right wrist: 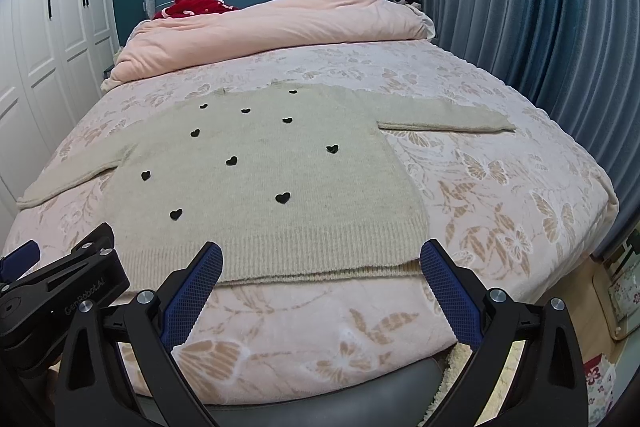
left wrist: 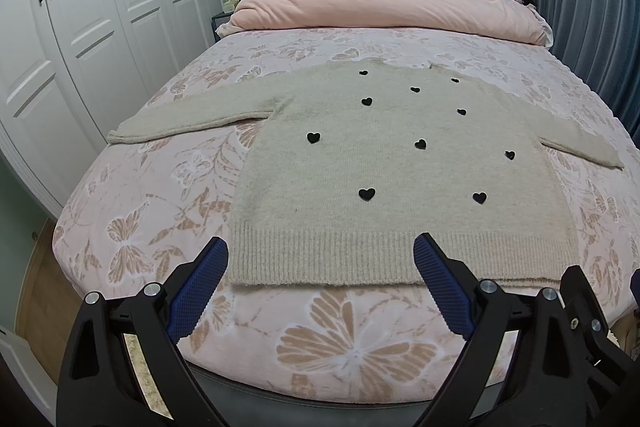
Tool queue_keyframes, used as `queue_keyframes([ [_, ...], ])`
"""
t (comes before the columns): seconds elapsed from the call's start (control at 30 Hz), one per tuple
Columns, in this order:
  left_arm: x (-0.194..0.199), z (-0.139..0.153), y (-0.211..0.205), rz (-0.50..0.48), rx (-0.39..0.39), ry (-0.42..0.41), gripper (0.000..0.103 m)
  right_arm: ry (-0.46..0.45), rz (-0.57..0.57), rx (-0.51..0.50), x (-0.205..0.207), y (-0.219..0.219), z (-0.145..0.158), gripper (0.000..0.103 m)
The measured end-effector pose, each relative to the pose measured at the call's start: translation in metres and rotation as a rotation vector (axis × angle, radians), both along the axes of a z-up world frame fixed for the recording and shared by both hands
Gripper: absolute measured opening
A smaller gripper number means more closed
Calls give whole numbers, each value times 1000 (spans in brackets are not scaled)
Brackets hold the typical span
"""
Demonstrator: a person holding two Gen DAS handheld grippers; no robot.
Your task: Fold small clothes
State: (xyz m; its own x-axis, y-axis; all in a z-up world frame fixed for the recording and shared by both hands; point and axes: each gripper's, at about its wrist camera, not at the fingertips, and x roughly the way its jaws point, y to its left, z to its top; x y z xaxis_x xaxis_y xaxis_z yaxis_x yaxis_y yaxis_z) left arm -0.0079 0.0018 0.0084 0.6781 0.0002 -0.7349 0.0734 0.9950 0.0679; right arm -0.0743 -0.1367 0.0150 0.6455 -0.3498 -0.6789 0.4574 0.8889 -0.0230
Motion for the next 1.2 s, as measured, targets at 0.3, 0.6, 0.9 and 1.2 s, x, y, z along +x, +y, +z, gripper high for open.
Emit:
queue_keyframes([
  [0.3,-1,-1,1,5,3,1,91,11,-5,3,-1,-1,-2,98],
  [0.6,0,-5,2,8,3,7,91,16,-5,6,1,-2,-3,98],
  [0.9,2,-11,3,12,5,13,91,26,-6,8,4,0,-8,98],
  [1.2,5,-18,-3,11,20,26,91,50,-5,26,10,-3,-13,98],
])
